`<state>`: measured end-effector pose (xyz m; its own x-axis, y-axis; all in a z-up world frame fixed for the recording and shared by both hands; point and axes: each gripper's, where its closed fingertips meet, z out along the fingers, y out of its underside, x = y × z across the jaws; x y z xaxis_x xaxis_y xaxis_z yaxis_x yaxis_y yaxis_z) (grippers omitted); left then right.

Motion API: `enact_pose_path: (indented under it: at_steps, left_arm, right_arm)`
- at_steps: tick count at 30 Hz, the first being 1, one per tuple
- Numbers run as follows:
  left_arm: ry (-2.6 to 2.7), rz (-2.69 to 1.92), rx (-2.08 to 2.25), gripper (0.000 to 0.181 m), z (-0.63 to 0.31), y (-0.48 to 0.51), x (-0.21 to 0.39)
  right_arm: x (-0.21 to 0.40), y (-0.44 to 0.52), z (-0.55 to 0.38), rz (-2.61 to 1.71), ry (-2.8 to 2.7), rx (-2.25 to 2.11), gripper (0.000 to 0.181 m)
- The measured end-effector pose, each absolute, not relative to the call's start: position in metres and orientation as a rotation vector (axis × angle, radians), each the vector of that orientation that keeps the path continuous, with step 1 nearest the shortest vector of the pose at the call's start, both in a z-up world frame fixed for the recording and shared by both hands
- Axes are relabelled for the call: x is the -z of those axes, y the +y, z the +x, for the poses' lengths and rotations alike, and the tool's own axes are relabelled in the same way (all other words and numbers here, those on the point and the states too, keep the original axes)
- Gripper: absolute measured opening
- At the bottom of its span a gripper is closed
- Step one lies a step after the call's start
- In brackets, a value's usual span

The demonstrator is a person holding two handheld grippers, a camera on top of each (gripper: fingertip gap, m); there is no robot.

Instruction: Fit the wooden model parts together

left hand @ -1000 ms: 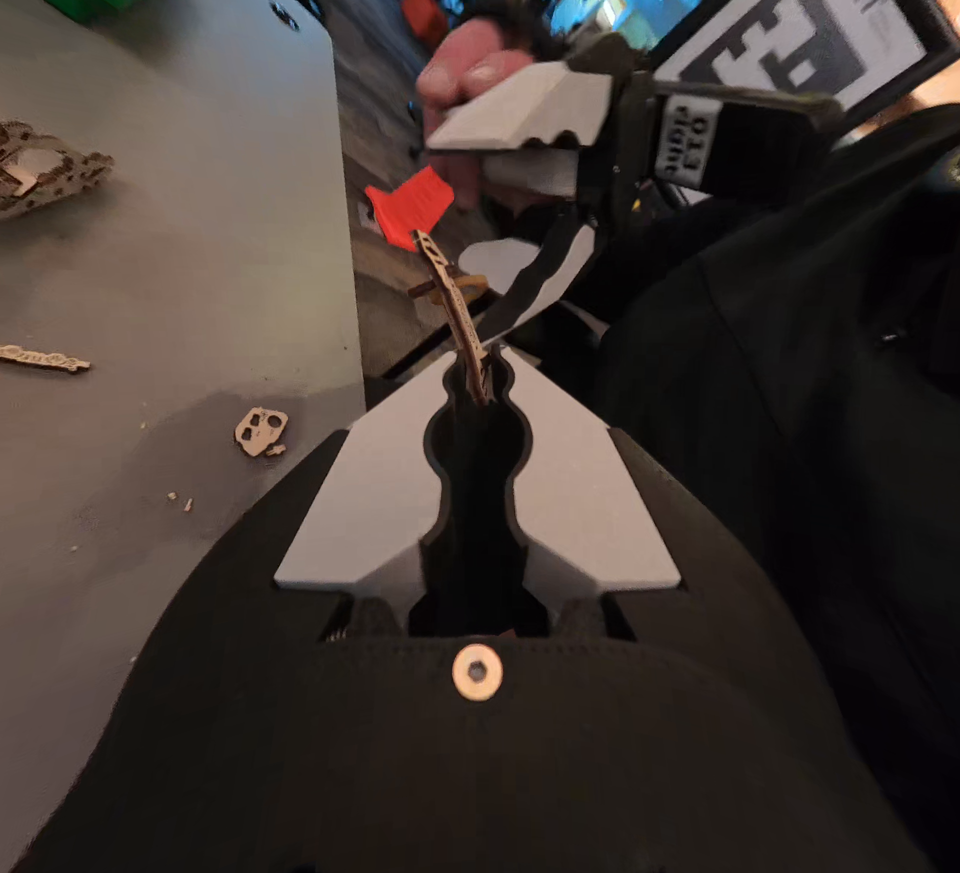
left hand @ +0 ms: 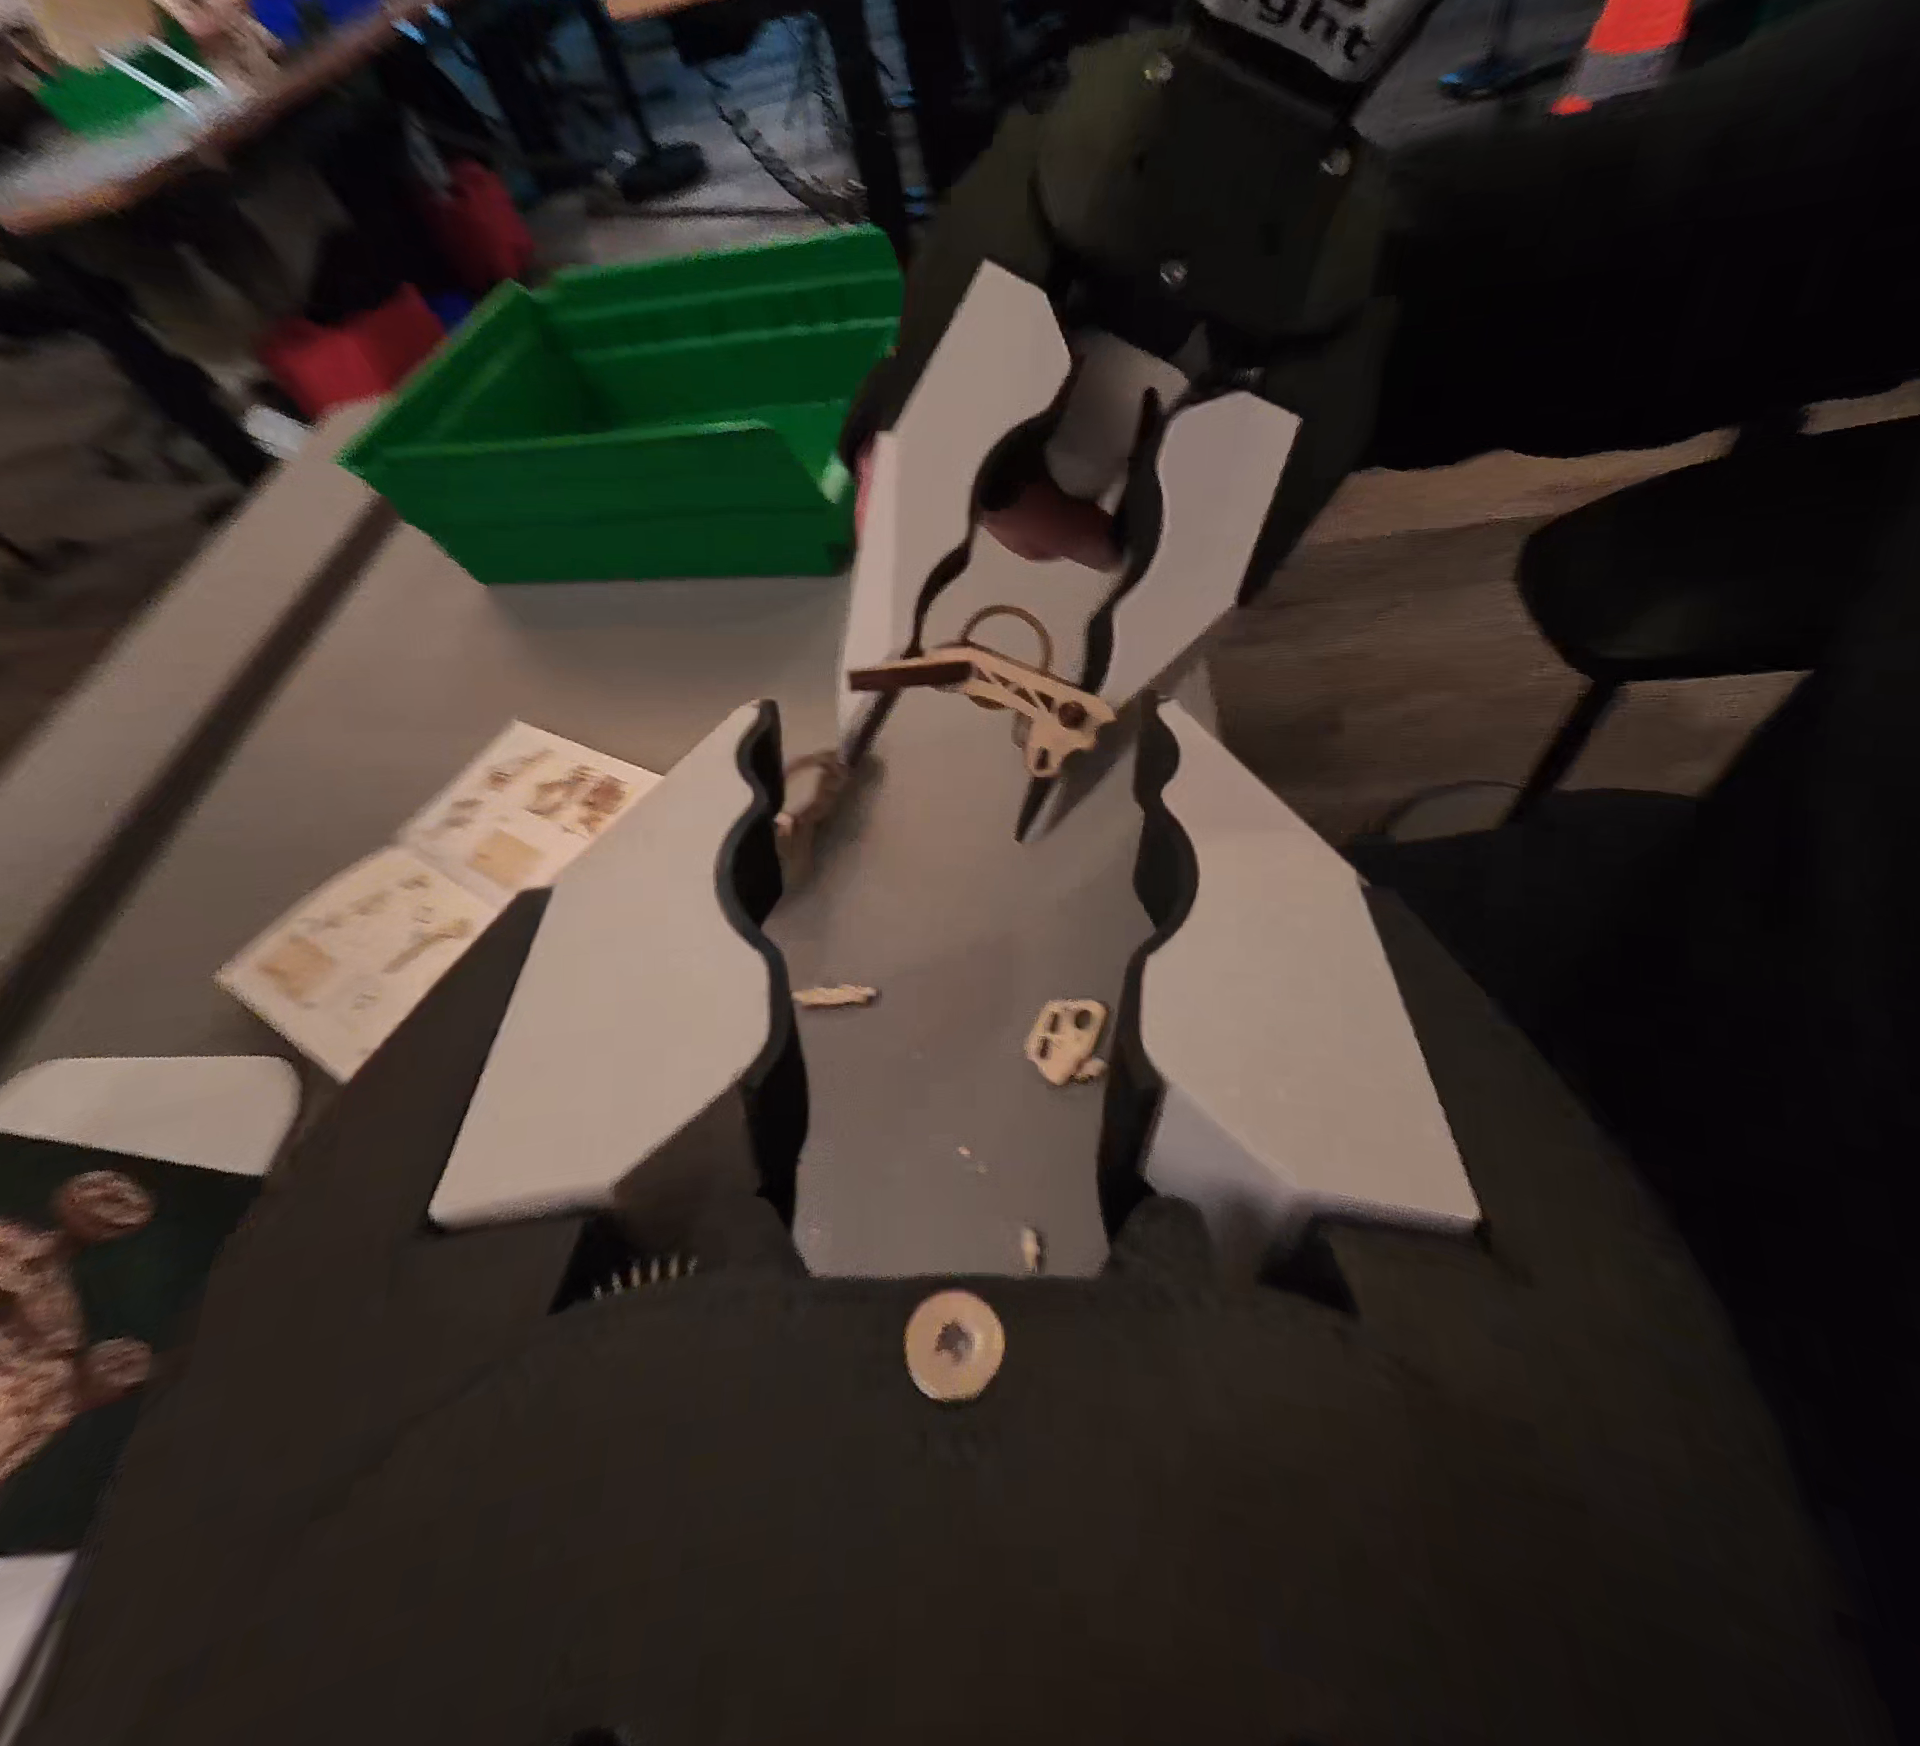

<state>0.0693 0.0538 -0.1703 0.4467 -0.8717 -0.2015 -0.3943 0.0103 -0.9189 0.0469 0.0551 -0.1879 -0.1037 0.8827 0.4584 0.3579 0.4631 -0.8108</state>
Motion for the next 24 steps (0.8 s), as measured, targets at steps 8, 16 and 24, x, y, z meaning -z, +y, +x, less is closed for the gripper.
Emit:
enact_pose_path:
  at_steps: [8,16,24]
  left_arm:
    - [1.154,-1.512,0.464,0.043,0.072,0.05,0.162]
    - [1.165,-1.486,0.458,0.055,0.073,0.045,0.162]
    - [1.177,-1.486,0.433,0.049,0.072,0.044,0.162]
  right_arm:
    - [0.188,0.047,0.04,-1.083,-1.703,-0.696,0.032]
    - [0.188,0.047,0.038,-1.096,-1.707,-0.734,0.032]
    - [0.189,0.044,0.037,-1.096,-1.726,-0.777,0.032]
